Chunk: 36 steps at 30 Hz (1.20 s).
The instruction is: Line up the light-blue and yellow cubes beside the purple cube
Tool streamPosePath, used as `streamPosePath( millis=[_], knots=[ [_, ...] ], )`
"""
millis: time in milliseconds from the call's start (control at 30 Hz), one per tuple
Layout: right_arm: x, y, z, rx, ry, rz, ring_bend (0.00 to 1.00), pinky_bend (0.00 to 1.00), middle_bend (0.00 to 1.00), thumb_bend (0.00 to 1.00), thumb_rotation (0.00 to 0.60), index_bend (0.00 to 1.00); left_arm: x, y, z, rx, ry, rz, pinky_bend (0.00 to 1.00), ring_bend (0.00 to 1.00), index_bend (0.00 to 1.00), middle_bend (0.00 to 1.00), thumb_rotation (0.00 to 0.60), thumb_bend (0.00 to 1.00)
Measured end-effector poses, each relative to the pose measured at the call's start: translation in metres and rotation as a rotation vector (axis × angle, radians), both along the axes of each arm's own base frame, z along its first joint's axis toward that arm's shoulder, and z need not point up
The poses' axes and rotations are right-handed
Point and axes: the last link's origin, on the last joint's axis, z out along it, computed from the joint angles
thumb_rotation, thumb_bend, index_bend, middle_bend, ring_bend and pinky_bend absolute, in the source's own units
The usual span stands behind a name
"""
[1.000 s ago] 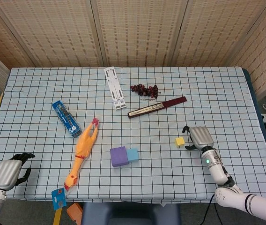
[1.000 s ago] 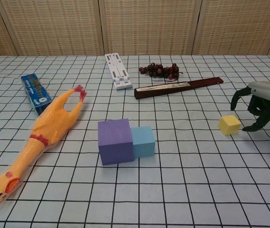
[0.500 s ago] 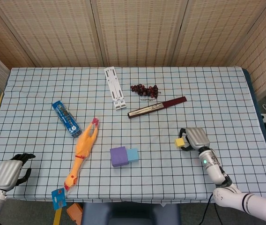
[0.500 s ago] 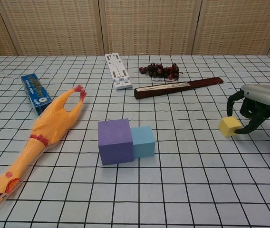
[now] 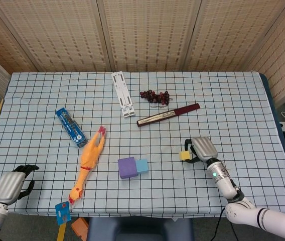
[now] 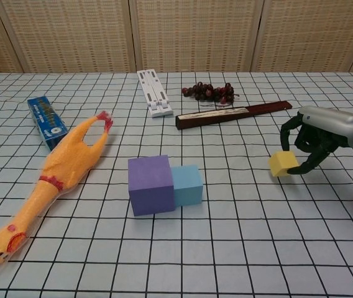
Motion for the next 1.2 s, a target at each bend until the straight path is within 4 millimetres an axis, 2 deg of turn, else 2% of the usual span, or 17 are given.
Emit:
streamPosePath(
  millis=[167, 367, 1200],
  knots=[
    [0.021, 0.003, -0.015, 0.058, -0.039, 0.033, 0.94, 1.0, 0.91, 0.06, 0.6, 0.61, 0.0, 0.0, 0.0, -0.005, 0.008, 0.001, 0.57, 0.29, 0.31, 0.32, 0.6, 0.5],
    [0.036, 0.002, -0.03, 0.088, -0.064, 0.052, 0.94, 1.0, 0.91, 0.06, 0.6, 0.61, 0.0, 0.0, 0.002, 0.004, 0.006, -0.002, 0.57, 0.29, 0.31, 0.32, 0.6, 0.5],
    [0.066, -0.002, -0.064, 0.168, -0.159, 0.056, 0.94, 1.0, 0.91, 0.06, 0.6, 0.63, 0.001, -0.001, 0.002, 0.001, 0.007, -0.007, 0.57, 0.29, 0.31, 0.32, 0.6, 0.5]
  ],
)
